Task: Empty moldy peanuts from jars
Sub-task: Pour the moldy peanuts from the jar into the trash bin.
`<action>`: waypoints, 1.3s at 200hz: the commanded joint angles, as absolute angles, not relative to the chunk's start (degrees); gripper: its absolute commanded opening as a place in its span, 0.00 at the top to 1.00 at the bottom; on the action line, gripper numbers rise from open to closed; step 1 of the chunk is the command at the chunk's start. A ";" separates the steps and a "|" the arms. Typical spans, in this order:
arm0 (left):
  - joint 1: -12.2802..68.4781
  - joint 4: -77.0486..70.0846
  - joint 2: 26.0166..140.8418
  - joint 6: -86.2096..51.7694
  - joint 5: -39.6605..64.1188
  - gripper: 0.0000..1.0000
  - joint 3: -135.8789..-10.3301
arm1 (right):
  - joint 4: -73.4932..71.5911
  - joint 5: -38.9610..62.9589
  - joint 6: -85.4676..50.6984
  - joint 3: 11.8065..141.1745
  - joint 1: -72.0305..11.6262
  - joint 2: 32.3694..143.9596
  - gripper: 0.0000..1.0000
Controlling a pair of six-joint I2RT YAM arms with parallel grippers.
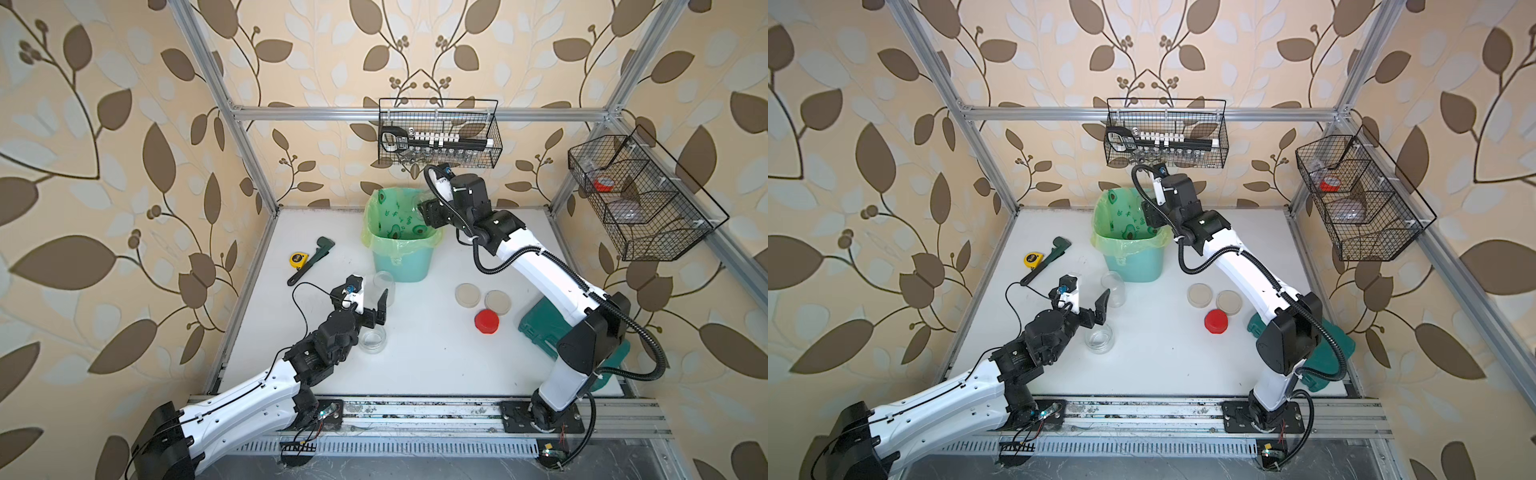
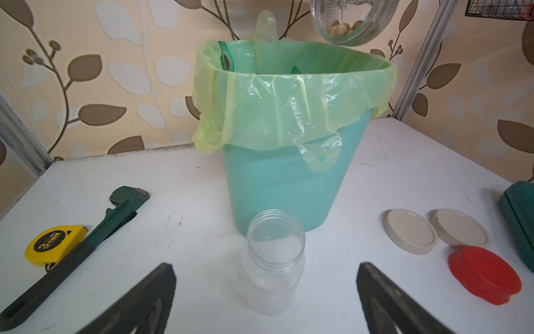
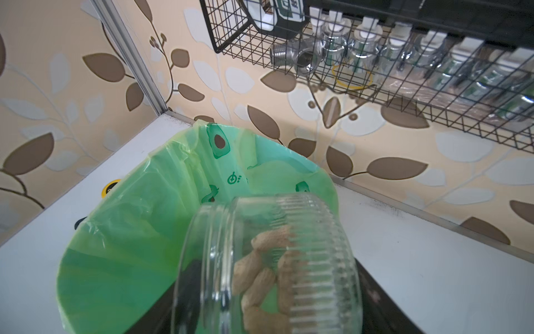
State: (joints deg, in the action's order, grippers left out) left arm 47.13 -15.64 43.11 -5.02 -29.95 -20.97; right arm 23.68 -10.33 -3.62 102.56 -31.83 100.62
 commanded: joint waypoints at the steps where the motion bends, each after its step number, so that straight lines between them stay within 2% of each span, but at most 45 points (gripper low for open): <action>1: 46.32 -17.32 42.45 -5.76 -29.41 0.01 -22.88 | 22.77 -17.20 0.51 105.71 -32.92 101.42 1.00; 39: 46.32 -17.47 42.63 -5.76 -29.21 0.01 -23.01 | 22.12 -25.46 5.14 106.63 -36.02 102.79 1.00; 260: 46.33 -17.27 43.59 -6.06 -28.70 0.01 -23.33 | 18.55 -40.31 19.55 107.97 -42.35 106.59 1.00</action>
